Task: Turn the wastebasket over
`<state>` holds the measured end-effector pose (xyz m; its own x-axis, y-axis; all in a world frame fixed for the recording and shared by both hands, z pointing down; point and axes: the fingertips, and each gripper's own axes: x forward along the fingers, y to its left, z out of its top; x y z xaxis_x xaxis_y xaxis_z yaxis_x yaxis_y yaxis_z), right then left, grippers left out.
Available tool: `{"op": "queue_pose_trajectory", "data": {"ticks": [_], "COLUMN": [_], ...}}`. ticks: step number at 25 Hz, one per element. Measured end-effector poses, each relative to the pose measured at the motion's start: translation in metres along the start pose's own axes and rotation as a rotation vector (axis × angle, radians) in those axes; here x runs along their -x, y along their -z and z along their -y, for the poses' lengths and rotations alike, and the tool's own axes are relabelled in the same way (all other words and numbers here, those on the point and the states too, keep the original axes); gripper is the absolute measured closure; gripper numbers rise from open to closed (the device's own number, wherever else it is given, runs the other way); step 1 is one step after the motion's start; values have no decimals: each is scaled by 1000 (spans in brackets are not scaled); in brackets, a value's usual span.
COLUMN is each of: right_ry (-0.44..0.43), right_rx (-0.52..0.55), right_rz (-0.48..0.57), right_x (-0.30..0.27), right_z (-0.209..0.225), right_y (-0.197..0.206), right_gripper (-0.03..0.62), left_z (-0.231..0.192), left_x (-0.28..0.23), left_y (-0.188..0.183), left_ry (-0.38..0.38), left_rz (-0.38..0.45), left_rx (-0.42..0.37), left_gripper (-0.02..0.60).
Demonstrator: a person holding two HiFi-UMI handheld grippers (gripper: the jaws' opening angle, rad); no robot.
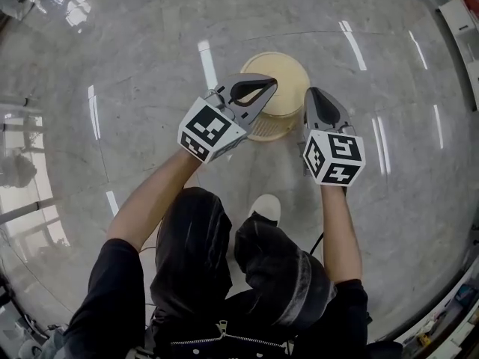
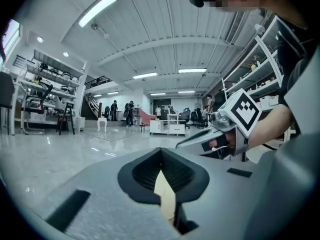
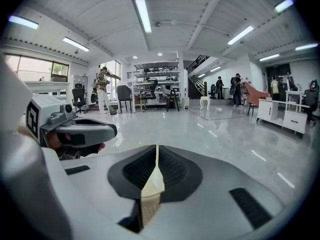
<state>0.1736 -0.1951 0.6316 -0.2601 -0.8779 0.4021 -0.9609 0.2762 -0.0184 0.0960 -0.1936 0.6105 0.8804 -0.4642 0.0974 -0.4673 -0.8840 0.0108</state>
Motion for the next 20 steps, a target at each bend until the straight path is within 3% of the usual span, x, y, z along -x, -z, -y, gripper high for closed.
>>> {"op": "queue_pose_trajectory", "data": {"ticks": [4, 8, 14, 20], "right_ry": [-7, -11, -5, 14], "right_rx": [36, 57, 48, 2], "right_rz": [21, 35, 23, 57], "right_x": [18, 60, 140, 240], "right_z": [-11, -16, -38, -68], "right_y": [-37, -101, -227, -367], "right_gripper": [574, 579, 582, 582], "left_z": [-9, -9, 12, 42], "left_x": [19, 38, 84, 142], "left_y": [-23, -84, -227, -405], "left_ry": [-37, -67, -91, -88], "left_rz": [-13, -18, -46, -34], "left_rx": [18, 46, 55, 36], "left_gripper": [575, 575, 575, 575]}}
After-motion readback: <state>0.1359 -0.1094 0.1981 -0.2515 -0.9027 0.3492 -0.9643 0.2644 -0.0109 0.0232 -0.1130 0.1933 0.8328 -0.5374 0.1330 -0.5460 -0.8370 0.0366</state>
